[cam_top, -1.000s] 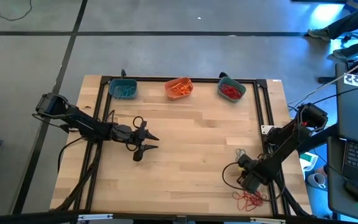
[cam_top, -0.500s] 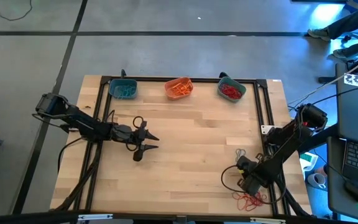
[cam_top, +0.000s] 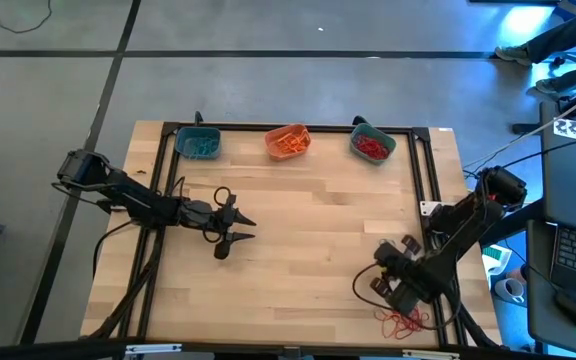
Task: Sort rubber bands into baskets
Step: Put the orange rubber band into the orange bin
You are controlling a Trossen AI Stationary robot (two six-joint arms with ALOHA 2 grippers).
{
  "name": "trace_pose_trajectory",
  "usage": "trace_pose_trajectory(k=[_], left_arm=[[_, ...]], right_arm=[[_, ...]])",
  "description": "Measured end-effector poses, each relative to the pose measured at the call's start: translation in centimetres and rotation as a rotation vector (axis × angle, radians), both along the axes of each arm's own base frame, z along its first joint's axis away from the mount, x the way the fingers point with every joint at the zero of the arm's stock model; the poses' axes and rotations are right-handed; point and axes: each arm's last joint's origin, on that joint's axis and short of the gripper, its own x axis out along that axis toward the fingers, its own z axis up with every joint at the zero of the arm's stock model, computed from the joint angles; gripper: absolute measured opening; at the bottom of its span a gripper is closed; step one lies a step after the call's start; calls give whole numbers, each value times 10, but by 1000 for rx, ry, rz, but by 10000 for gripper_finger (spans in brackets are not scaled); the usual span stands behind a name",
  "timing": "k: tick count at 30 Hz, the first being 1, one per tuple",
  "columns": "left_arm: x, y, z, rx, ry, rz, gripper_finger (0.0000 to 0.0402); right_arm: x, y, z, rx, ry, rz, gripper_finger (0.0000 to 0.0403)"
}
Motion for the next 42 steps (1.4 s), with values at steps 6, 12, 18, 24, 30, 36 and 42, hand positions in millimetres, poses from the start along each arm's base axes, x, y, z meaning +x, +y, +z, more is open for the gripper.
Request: trace_pose_trajectory(k=[6, 12, 18, 24, 30, 36, 42], left_arm=[[0, 0, 0, 5, -1, -2, 164], [0, 0, 0, 5, -2, -2, 164], [1, 2, 1, 26, -9, 3, 164], [8, 10, 8, 54, -35, 33, 164], [18, 20, 19, 97, -77, 82, 164], [20, 29, 21, 148, -81, 121, 164], [21, 30, 22, 146, -89, 125, 164]], right_arm=[[27, -18, 0, -16, -38, 8, 24], [67, -45, 4, -109, -154, 85, 25], [99, -84, 8, -223, -190, 121, 25], [127, -132, 17, -370, -256, 81, 26], [147, -185, 30, -485, -321, 43, 26], [157, -242, 38, -568, -367, 46, 26], [165, -300, 36, -561, -554, 2, 26]])
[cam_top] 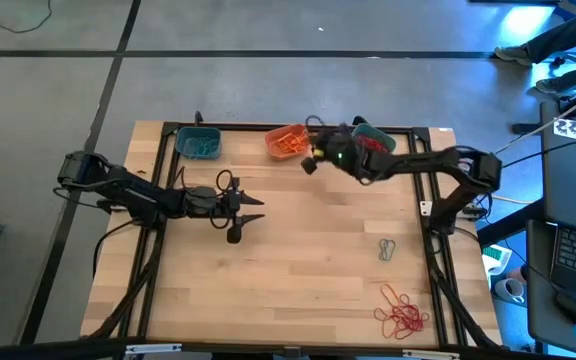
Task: Sort rubber bands into baskets
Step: Put the orange rubber band into the orange bin
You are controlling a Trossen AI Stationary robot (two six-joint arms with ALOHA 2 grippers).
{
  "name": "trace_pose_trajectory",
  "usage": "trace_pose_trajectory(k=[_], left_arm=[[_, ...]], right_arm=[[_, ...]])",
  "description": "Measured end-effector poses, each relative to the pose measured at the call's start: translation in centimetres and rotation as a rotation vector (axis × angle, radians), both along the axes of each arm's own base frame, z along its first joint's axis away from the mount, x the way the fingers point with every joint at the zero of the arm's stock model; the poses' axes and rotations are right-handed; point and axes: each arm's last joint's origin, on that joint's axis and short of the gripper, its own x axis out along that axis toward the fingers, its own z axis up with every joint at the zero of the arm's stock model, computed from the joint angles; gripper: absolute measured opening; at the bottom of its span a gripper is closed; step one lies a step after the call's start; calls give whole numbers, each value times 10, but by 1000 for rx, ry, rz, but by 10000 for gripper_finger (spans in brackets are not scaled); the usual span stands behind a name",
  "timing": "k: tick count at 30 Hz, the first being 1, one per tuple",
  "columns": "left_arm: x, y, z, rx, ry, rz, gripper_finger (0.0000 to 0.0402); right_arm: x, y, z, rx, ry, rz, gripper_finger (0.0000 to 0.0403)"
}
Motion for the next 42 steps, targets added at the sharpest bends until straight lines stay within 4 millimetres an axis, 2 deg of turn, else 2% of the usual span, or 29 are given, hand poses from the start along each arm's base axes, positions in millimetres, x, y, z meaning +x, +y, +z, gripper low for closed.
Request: trace_pose_trajectory(k=[5, 11, 14, 18, 23, 28, 33, 37, 42], left_arm=[[0, 0, 0, 0, -4, -4, 164], [0, 0, 1, 4, -11, -6, 164], [0, 0, 1, 29, -5, -12, 164], [0, 0, 1, 31, -11, -14, 164], [0, -1, 1, 20, -4, -13, 164], [0, -1, -2, -42, 15, 3, 164], [-2, -1, -6, -54, 60, 8, 164], [-2, -1, -6, -89, 56, 18, 164], [-2, -1, -6, -97, 56, 20, 164]], right_arm=[[3, -36, -13, 14, -105, 36, 26], [3, -72, -29, 48, -115, 47, 36], [5, -85, -38, 75, -102, 64, 67], [6, -93, -43, 124, -42, 67, 129], [4, -89, -39, 140, 209, 128, 182], [-2, -71, -13, 146, 301, 172, 195], [-21, -36, 15, 213, 417, 164, 189], [-46, 10, 38, 374, 486, 205, 187], [-80, 83, 59, 577, 584, 247, 186]])
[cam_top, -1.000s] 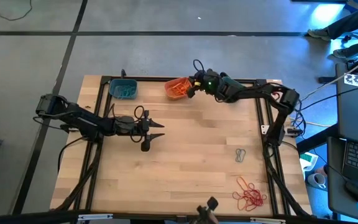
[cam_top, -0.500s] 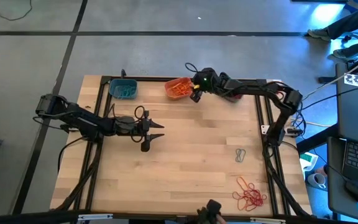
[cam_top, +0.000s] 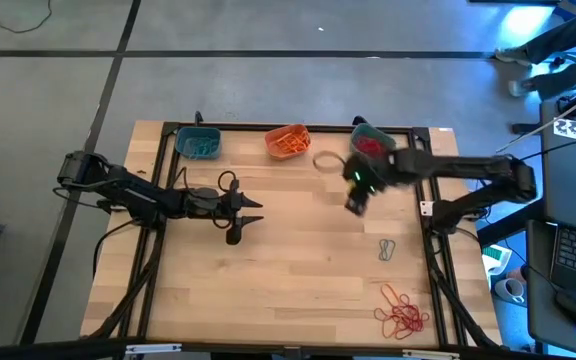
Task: Sort rubber bands into baskets
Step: Put the orange rubber band into the orange bin
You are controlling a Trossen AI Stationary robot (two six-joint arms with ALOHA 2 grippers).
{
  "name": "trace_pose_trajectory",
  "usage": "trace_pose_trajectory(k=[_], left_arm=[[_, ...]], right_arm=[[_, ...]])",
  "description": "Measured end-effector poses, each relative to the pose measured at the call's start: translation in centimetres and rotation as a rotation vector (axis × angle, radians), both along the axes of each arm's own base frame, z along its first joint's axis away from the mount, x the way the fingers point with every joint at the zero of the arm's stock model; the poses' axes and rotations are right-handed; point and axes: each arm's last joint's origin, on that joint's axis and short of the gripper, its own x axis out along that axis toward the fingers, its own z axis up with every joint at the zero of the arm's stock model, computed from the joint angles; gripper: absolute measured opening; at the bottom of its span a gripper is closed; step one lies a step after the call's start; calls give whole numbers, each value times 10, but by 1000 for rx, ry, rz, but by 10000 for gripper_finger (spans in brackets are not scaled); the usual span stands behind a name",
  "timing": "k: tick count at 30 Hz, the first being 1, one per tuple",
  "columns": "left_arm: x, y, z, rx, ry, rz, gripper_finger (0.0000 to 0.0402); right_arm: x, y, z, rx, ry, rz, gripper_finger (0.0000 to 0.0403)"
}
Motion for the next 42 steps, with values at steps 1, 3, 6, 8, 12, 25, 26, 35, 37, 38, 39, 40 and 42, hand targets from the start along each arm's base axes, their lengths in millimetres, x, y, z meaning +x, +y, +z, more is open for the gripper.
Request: trace_pose_trajectory(k=[1, 3, 6, 8, 12, 25, 26, 35, 37, 38, 39, 40, 42], left_arm=[[0, 0, 0, 0, 0, 0, 164], [0, 0, 0, -1, 0, 0, 164], [0, 0, 0, 1, 0, 0, 164], [0, 0, 0, 10, 0, -3, 164], [0, 0, 0, 16, 1, -5, 164], [0, 0, 0, 10, 1, -3, 164], [0, 0, 0, 10, 1, -3, 164], [0, 0, 0, 12, 1, -3, 164], [0, 0, 0, 8, 1, -2, 164], [0, 0, 0, 8, 1, -2, 164], [0, 0, 0, 8, 1, -2, 164], [0, 0, 0, 7, 1, -2, 164], [0, 0, 0, 7, 1, -2, 164]], right_arm=[[-6, 14, 2, 30, 16, -12, 186], [-15, 41, 6, 87, 35, -34, 186], [-24, 80, 7, 147, 55, -53, 186], [-29, 103, 6, 181, 61, -62, 186], [-40, 144, -1, 227, 79, -87, 186], [-83, 214, -73, 199, 282, -100, 186], [-83, 215, -78, 199, 282, -95, 186], [-83, 222, -109, 248, 389, -82, 186], [-82, 223, -113, 237, 401, -85, 186], [-82, 223, -115, 231, 405, -84, 186], [-81, 224, -116, 226, 410, -85, 186], [-81, 224, -118, 221, 414, -86, 186], [-80, 225, -121, 219, 426, -88, 186]])
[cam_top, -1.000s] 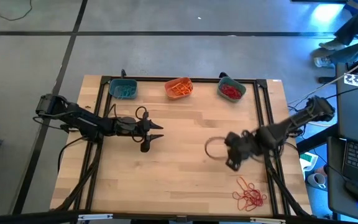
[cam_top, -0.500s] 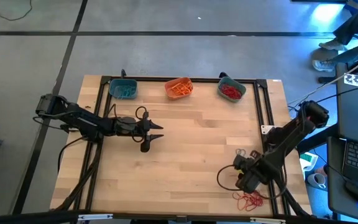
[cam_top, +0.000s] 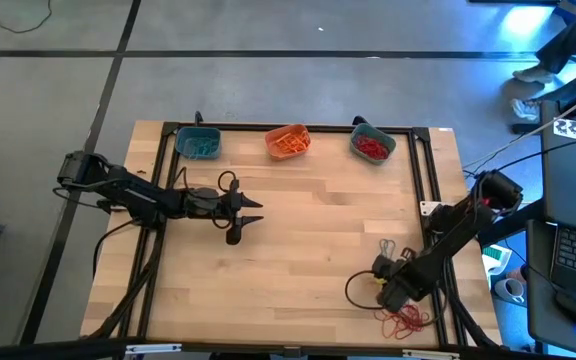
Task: Sort rubber bands into baskets
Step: Put the orange rubber band into the orange bin
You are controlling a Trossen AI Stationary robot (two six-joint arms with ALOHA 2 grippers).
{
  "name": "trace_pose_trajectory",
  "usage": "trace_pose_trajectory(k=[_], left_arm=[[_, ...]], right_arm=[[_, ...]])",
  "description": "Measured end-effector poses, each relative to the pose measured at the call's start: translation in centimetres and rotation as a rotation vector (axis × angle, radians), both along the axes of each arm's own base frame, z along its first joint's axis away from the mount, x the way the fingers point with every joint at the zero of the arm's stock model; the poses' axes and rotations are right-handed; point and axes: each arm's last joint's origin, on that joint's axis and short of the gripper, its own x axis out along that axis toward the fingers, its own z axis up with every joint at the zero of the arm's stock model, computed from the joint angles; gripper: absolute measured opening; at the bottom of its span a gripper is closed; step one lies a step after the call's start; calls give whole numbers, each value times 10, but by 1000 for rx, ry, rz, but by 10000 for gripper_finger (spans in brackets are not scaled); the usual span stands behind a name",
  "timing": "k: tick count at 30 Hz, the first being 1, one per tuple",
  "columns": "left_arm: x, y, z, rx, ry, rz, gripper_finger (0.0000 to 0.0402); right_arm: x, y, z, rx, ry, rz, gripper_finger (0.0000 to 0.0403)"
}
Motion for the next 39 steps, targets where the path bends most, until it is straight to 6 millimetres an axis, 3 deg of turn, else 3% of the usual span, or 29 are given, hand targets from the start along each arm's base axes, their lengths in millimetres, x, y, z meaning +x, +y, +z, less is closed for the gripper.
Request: trace_pose_trajectory(k=[8, 13, 19, 24, 34, 39], left_arm=[[0, 0, 0, -1, 0, 0, 164], [0, 0, 0, -1, 0, 0, 164], [0, 0, 0, -1, 3, 0, 164], [-1, 0, -1, -1, 14, 0, 164], [-1, 0, -2, -9, 22, 4, 164], [-1, 0, -2, -10, 21, 4, 164]], right_arm=[[2, 3, -11, -19, 30, 34, 186], [7, 7, -12, 12, -32, 53, 186], [6, 1, -17, -71, -90, 78, 183], [2, -1, -28, -28, -101, 39, 144], [4, -1, -28, -49, -137, 105, 11], [9, 3, -22, -63, -171, 143, 18]])
